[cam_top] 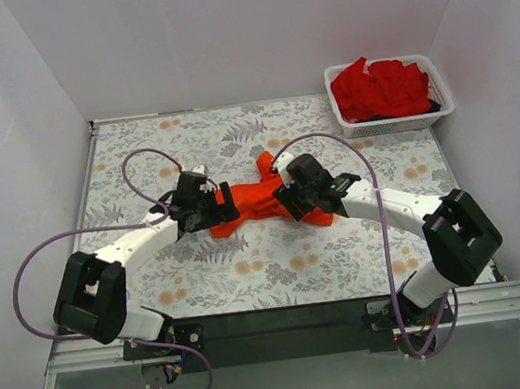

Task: Fold and stack the t-shirts
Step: Flatten the tshirt out

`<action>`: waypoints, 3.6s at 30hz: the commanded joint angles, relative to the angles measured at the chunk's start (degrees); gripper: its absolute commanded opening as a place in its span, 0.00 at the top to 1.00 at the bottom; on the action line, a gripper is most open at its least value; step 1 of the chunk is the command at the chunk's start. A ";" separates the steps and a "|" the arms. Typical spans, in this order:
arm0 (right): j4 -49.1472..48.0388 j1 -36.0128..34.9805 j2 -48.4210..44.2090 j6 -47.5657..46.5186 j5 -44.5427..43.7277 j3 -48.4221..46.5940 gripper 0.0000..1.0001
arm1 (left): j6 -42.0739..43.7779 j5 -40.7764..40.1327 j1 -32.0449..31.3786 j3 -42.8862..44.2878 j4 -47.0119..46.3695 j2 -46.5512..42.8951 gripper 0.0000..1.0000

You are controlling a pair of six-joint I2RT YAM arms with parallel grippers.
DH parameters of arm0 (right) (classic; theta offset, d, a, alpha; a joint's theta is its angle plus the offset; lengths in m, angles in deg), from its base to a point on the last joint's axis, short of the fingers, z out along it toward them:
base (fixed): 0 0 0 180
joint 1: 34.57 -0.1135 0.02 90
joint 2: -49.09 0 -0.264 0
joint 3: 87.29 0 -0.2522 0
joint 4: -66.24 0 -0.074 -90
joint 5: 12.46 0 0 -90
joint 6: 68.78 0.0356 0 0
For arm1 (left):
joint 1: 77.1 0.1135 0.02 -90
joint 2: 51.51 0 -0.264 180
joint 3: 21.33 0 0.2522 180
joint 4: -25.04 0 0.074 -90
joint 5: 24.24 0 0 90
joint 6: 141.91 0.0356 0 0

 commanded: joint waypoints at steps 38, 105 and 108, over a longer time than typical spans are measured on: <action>15.05 0.46 -25.47 0.18 11.22 -16.10 0.99 | 27.43 -35.73 -0.21 45.14 9.09 -3.09 1.00; 9.95 -12.01 8.26 9.76 5.68 -7.48 0.35 | 7.84 -16.30 1.11 2.89 1.36 -3.62 0.07; 9.86 -12.54 11.78 11.60 4.28 -8.89 0.39 | 7.84 -16.48 1.11 1.83 1.01 -3.10 0.07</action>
